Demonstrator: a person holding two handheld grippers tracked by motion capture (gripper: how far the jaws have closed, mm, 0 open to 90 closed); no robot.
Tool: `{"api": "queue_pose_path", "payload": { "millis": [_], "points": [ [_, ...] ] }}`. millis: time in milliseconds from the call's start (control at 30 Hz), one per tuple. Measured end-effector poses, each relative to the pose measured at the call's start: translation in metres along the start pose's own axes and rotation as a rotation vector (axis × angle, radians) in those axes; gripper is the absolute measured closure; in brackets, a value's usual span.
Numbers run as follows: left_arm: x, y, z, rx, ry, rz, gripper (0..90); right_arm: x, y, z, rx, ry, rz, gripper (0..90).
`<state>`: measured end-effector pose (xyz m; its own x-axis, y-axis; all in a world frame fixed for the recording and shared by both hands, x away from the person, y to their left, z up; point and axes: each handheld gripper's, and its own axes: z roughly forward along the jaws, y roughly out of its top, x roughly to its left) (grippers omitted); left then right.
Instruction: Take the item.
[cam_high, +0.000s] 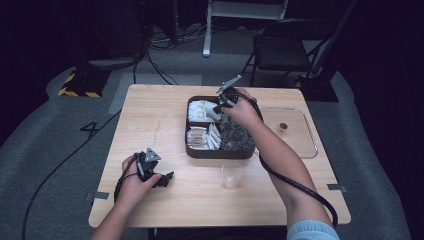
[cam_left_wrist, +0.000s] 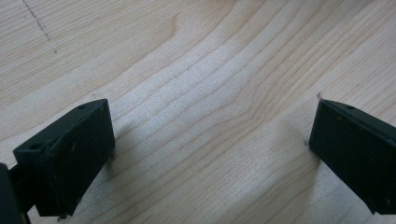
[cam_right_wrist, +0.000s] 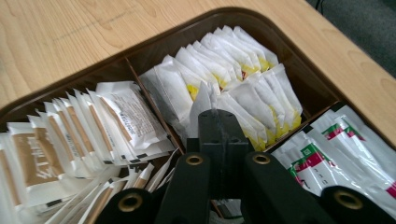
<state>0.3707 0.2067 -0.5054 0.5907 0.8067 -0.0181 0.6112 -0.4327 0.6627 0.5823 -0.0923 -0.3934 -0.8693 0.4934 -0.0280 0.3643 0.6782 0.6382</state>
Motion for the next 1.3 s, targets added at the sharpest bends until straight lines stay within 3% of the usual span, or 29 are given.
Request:
{"api": "queue_pose_path", "payload": {
  "millis": [333, 633, 1033, 1300],
  "points": [
    [0.000, 0.000, 0.000, 0.001, -0.001, 0.000, 0.4, 0.012, 0.009, -0.042, -0.060, 0.012, -0.030, 90.0],
    [0.000, 0.000, 0.000, -0.001, -0.001, 0.004, 0.3, 0.039, 0.010, -0.085, -0.102, 0.025, -0.087, 90.0],
    [0.001, 0.000, 0.000, -0.001, 0.002, 0.005, 0.4, 0.084, -0.008, -0.133, -0.157, 0.082, -0.142, 90.0],
    [0.001, 0.000, 0.000, -0.001, 0.002, 0.006, 0.4, 0.102, -0.027, -0.157, -0.171, 0.106, -0.143, 90.0]
  ]
}}
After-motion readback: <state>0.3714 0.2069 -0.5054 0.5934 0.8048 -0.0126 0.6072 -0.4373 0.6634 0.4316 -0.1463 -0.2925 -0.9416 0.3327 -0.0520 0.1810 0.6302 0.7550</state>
